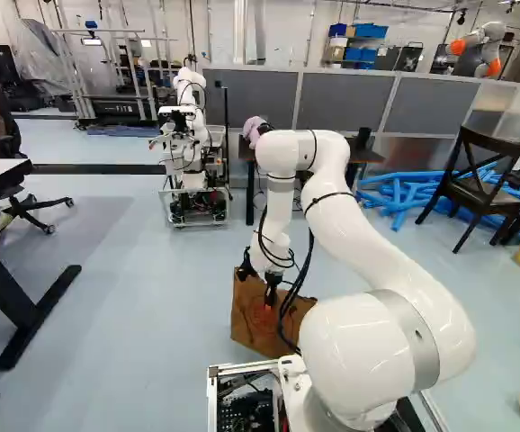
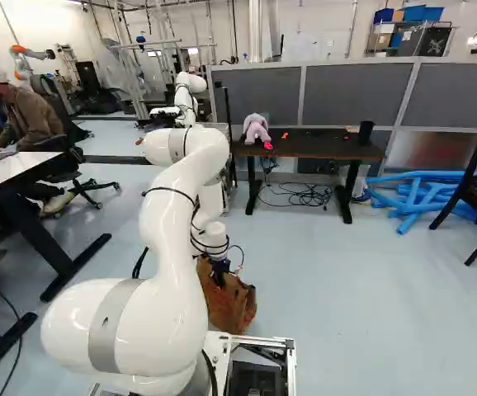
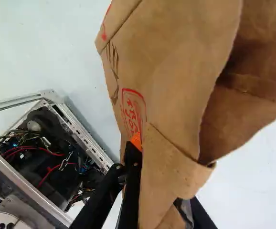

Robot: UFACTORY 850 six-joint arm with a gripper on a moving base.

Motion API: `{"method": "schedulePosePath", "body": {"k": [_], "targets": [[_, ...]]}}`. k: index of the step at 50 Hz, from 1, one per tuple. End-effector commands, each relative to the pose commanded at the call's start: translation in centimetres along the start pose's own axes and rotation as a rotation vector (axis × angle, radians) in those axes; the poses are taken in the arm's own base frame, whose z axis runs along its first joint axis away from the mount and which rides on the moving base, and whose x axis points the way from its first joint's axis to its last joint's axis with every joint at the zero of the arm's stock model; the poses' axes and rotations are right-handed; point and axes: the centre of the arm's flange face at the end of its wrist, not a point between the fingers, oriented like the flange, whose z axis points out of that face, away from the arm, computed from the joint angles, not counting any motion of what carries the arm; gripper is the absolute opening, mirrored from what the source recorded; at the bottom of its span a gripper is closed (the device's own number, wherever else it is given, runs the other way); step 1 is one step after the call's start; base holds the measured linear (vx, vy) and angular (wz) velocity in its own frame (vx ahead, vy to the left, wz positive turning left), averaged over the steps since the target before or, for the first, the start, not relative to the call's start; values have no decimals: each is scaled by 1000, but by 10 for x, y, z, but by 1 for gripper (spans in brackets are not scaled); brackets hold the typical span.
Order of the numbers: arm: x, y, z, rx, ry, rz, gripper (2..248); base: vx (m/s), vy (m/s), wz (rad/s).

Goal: Pick up the bag on the ground and place it on the table

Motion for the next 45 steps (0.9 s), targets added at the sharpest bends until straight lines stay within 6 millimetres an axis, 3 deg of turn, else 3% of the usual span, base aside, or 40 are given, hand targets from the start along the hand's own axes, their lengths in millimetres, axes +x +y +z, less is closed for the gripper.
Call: {"method": "schedulePosePath", "body": {"k": [23, 45], "targets": [[-9, -34, -31, -14, 55, 14, 21, 0, 0, 0], [-24, -53, -62, -35, 92, 62, 21, 0, 0, 0]]}}
